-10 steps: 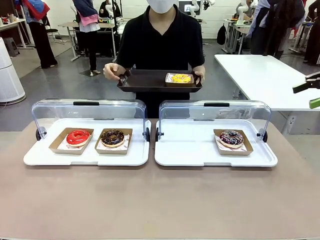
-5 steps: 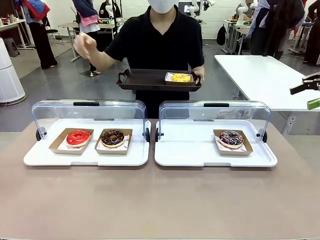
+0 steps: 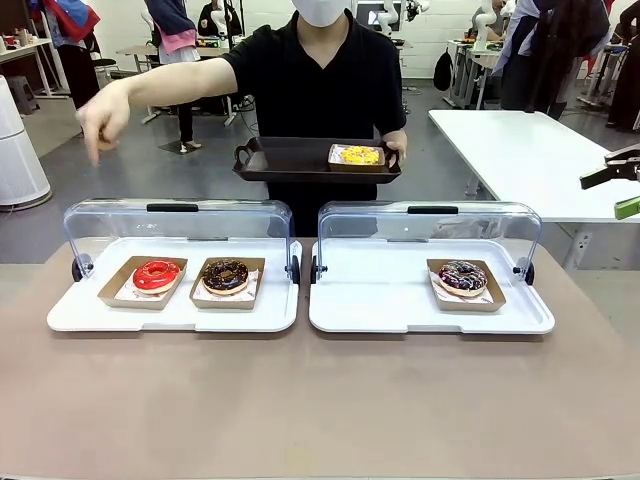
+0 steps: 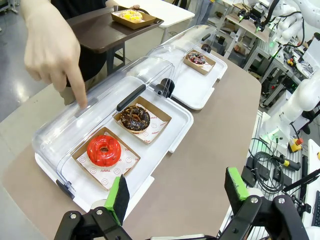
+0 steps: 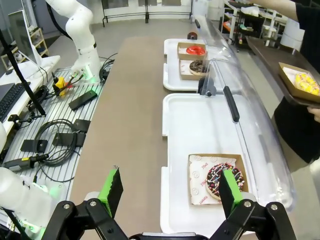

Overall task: Provide the desired donut to the person.
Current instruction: Pick up and lift the Paper togo box containing the Donut pointed at by the person.

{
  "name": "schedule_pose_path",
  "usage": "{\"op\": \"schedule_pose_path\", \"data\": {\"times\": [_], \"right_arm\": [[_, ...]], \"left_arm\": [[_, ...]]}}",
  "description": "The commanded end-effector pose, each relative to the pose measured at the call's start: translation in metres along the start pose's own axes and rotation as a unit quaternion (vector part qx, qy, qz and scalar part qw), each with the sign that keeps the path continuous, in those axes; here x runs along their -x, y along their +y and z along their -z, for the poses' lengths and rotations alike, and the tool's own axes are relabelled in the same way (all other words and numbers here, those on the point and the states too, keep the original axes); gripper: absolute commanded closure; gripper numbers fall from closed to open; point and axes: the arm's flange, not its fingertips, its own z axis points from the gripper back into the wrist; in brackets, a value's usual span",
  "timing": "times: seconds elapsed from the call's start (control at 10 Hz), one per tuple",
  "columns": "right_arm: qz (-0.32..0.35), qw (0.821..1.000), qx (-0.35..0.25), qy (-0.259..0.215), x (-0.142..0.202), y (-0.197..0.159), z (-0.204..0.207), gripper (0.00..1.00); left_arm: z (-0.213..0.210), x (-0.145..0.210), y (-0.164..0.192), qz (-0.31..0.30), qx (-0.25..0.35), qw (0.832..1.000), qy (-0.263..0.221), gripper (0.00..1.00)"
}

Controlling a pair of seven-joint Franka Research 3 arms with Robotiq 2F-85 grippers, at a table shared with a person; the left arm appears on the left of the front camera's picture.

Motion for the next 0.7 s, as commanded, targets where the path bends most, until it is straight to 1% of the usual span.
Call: {"op": "schedule_pose_path", "data": {"times": [0.0, 0.6], "right_arm": [[0.002, 1.000, -0.004, -0.004, 0.0018, 0.0011, 0.0008, 0.00], [0.002, 1.000, -0.004, -0.004, 0.0018, 0.0011, 0.0008, 0.00]], "left_arm": [[-0.0004, 0.0001, -0.0009, 0.003, 0.004, 1.000, -0.007, 0.00], [-0.0004, 0.0001, -0.0009, 0.003, 0.004, 1.000, -0.007, 0.00]]}}
